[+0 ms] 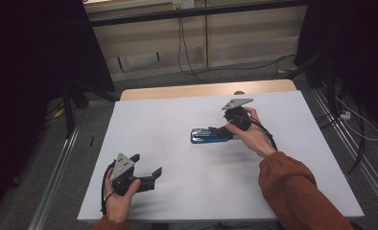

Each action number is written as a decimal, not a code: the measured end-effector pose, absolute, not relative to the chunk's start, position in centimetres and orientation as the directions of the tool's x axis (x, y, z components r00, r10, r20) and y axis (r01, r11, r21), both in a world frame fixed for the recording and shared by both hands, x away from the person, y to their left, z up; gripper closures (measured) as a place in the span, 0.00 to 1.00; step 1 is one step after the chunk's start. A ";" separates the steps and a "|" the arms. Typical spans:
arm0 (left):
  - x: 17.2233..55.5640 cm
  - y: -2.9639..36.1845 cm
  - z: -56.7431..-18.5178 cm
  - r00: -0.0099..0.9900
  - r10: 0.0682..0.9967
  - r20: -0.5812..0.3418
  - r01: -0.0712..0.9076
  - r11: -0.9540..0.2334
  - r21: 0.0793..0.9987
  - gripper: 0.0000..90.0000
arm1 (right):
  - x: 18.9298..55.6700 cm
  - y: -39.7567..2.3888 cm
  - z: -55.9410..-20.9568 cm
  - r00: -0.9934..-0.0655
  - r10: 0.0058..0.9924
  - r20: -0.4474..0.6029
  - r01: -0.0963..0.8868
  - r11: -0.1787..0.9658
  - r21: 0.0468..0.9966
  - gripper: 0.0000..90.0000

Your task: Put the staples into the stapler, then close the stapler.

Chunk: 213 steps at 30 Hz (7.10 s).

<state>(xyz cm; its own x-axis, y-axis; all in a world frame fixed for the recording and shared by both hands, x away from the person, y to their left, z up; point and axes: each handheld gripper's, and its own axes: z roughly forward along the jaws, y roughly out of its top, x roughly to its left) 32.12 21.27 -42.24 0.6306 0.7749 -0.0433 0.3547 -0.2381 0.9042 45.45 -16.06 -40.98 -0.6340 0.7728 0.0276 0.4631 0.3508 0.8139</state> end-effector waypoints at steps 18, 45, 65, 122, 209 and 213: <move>32.0 21.7 -42.3 0.616 0.787 -0.032 0.352 -0.239 0.905 0.05 | 42.5 -18.3 -41.7 -0.549 0.836 0.022 0.443 0.268 0.855 0.06; 31.9 21.6 -42.1 0.609 0.792 -0.035 0.343 -0.223 0.913 0.05 | 39.1 -23.4 -42.6 -0.445 0.895 0.031 0.427 0.181 0.886 0.04; 33.7 19.9 -41.8 0.658 0.751 -0.053 0.352 -0.245 0.903 0.08 | 37.4 -25.4 -43.0 -0.437 0.899 0.037 0.406 0.161 0.900 0.08; 44.9 8.9 -42.9 0.737 0.675 -0.024 0.330 -0.328 0.885 0.07 | 38.3 -26.0 -44.6 -0.532 0.843 0.073 0.426 0.192 0.884 0.93; 45.1 7.0 -45.2 0.788 0.615 -0.025 0.382 -0.457 0.803 1.00 | 40.3 -25.4 -46.0 -0.501 0.864 0.049 0.571 0.288 0.769 1.00; 45.2 7.1 -45.2 0.789 0.613 -0.030 0.383 -0.454 0.804 1.00 | 40.4 -25.4 -46.2 -0.500 0.864 0.062 0.576 0.279 0.768 1.00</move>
<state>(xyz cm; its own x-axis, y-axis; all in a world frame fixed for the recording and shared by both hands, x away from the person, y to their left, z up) 45.18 7.09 -45.23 0.7894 0.6131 -0.0296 0.3831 -0.4545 0.8041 40.43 -25.36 -46.15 -0.4999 0.8639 0.0618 0.5763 0.2785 0.7683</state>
